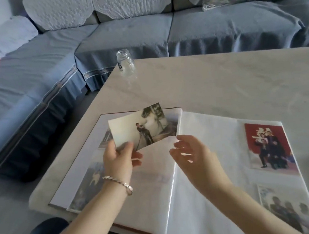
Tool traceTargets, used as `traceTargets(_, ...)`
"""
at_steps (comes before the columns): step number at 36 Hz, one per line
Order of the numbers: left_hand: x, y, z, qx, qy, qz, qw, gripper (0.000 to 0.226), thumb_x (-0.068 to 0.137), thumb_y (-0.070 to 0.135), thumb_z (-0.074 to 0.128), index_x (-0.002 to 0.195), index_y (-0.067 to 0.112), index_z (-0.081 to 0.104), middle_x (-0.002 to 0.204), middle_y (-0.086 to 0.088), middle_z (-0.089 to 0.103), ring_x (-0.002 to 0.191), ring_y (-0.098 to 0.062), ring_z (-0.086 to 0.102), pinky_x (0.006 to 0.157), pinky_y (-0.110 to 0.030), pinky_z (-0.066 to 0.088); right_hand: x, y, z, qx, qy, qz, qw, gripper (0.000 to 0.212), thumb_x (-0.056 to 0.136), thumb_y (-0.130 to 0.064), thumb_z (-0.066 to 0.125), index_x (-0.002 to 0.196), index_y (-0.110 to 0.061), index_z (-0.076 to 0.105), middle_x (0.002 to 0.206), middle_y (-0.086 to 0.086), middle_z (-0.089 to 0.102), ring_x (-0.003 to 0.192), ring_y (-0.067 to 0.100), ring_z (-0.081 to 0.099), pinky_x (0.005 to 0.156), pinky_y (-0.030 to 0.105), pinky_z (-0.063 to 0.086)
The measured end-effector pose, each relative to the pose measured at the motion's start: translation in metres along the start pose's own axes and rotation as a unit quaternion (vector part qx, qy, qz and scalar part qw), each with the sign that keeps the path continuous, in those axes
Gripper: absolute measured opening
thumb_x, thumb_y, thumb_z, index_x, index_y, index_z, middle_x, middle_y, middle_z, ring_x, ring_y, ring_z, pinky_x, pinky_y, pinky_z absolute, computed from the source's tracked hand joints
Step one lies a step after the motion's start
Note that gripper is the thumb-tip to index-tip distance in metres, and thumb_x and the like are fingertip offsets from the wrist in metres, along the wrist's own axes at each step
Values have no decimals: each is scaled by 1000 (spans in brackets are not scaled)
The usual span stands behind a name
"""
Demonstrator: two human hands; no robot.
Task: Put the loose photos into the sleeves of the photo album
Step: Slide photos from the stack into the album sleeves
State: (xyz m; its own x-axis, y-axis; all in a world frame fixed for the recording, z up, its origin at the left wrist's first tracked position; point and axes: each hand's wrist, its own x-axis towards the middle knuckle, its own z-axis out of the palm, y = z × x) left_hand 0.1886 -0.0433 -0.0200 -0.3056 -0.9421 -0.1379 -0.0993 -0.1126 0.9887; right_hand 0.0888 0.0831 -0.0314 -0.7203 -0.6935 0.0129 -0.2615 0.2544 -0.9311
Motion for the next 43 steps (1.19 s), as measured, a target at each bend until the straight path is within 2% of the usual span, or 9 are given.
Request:
traceTargets(4, 24, -21, -39, 72, 84, 62, 992, 47, 91, 0, 47, 134, 16, 37, 90, -9, 64, 40, -7, 57, 39, -20, 48, -9, 23, 15, -249, -135, -128, 950, 50, 93, -51, 40, 139, -31, 41, 146, -13, 35, 138, 6, 26, 109, 12, 14)
traceTargets(6, 31, -28, -54, 74, 90, 67, 991, 62, 93, 1, 47, 143, 31, 25, 99, -5, 63, 46, -10, 62, 43, -21, 51, -11, 34, 22, -322, -153, -164, 920, 55, 93, -57, 23, 128, -29, 55, 142, -3, 46, 135, 12, 34, 110, 27, 23)
traceTargets(8, 36, -34, -64, 86, 93, 75, 989, 69, 94, 1, 45, 145, 38, 19, 96, 0, 64, 51, -13, 66, 46, -21, 53, -11, 40, 27, -344, -137, -170, 913, 60, 96, -53, 15, 113, -27, 66, 129, 3, 59, 123, 19, 51, 99, 36, 38)
traceTargets(13, 42, -43, -78, 120, 103, 80, 984, 70, 94, 1, 43, 144, 44, 17, 121, 4, 56, 63, -20, 70, 51, -26, 55, -9, 44, 30, -362, -100, -199, 905, 68, 97, -55, 10, 110, -23, 69, 125, 6, 61, 118, 24, 56, 95, 41, 38)
traceTargets(25, 42, -49, -82, 112, 79, 91, 986, 70, 94, -3, 42, 145, 39, 20, 121, 27, 40, 69, -24, 69, 51, -25, 56, -9, 46, 32, -345, -96, -207, 910, 67, 96, -56, 13, 112, -22, 68, 127, 5, 60, 121, 24, 53, 97, 39, 35)
traceTargets(31, 49, -57, -95, 162, 34, 97, 981, 66, 94, 0, 45, 138, 45, 24, 140, -3, 45, 68, -25, 68, 49, -24, 54, -9, 50, 34, -333, -86, -218, 913, 67, 96, -56, 14, 113, -20, 68, 128, 7, 59, 122, 26, 52, 97, 42, 35)
traceTargets(34, 52, -56, -103, 189, -16, 93, 978, 61, 94, 1, 46, 137, 41, 28, 135, -9, 49, 60, -21, 66, 45, -19, 49, -9, 51, 34, -330, -84, -224, 913, 67, 96, -56, 14, 114, -20, 67, 129, 7, 58, 123, 26, 51, 98, 43, 34)
traceTargets(37, 52, -50, -111, 214, -78, 76, 971, 59, 94, 2, 48, 130, 45, 29, 129, -11, 52, 59, -20, 67, 51, -27, 54, -9, 53, 35, -326, -83, -230, 913, 67, 96, -56, 15, 115, -19, 67, 130, 8, 57, 124, 27, 50, 98, 44, 34)
traceTargets(43, 60, -36, -123, 197, 42, 118, 972, 62, 94, 4, 47, 142, 38, 27, 139, -4, 47, 66, -15, 70, 60, -29, 59, -9, 57, 36, -308, -78, -236, 918, 65, 96, -56, 17, 115, -18, 67, 131, 8, 56, 125, 28, 48, 99, 45, 35)
